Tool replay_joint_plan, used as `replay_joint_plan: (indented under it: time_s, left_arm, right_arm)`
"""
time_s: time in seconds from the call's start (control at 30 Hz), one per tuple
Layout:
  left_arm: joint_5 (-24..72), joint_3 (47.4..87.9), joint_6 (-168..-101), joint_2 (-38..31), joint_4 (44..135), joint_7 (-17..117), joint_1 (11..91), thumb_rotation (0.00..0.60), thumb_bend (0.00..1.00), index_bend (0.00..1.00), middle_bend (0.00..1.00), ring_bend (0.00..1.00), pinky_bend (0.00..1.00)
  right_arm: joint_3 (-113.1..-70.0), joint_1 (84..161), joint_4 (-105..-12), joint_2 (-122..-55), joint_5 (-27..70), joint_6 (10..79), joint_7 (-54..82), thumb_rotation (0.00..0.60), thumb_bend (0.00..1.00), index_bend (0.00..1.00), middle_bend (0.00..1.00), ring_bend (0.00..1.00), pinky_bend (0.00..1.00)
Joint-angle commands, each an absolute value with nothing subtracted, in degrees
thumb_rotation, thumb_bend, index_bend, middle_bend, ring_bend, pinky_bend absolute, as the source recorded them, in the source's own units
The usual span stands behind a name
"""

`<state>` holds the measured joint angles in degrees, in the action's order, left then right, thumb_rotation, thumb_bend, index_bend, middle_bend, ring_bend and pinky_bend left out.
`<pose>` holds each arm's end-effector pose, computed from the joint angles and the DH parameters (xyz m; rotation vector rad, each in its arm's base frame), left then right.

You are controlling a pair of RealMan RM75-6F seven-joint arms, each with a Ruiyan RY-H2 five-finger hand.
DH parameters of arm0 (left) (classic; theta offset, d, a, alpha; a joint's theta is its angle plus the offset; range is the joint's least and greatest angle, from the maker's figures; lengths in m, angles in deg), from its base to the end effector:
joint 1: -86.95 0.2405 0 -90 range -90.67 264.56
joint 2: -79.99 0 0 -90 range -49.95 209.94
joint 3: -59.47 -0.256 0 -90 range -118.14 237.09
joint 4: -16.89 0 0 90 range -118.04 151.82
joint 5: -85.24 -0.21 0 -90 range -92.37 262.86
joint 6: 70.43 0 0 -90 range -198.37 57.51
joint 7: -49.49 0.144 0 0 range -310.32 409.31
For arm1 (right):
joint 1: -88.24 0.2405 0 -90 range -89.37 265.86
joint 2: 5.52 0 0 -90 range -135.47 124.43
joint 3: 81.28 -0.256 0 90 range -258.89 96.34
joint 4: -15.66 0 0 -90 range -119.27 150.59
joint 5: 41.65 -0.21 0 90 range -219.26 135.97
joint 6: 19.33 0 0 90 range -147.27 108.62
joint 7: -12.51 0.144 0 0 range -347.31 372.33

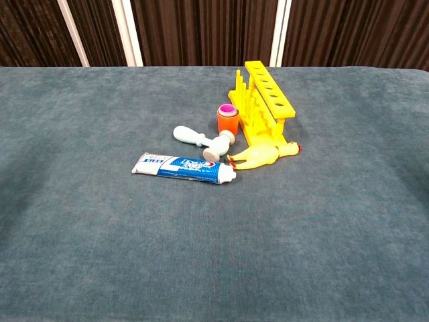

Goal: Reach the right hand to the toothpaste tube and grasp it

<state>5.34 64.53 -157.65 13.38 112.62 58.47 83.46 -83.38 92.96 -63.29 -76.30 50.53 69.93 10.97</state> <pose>-0.3092 0.1795 0.1553 -1.2670 -0.8774 -0.8330 -0.3284 -0.1791 0.1441 1.4766 -0.7077 0.8842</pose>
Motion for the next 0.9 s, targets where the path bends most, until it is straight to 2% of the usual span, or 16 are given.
replay_joint_plan:
  time_s: [0.03, 0.9]
  left_arm:
    - [5.3, 64.6, -157.7, 13.4, 112.6, 58.5, 83.5, 0.515, 0.45, 0.1, 0.0, 0.0, 0.0]
    - [5.8, 64.8, -157.7, 13.2, 112.5, 58.4, 83.5, 0.539, 0.45, 0.1, 0.0, 0.0, 0.0]
  right_arm:
    - [-83.4, 93.0, -63.3, -76.3, 50.5, 69.9, 10.9, 0.6, 0.15, 0.0, 0.01, 0.05, 0.15]
    - [-82.3, 93.6, -64.9, -74.2, 51.0, 67.6, 14.3, 0.6, 0.15, 0.0, 0.01, 0.05, 0.15]
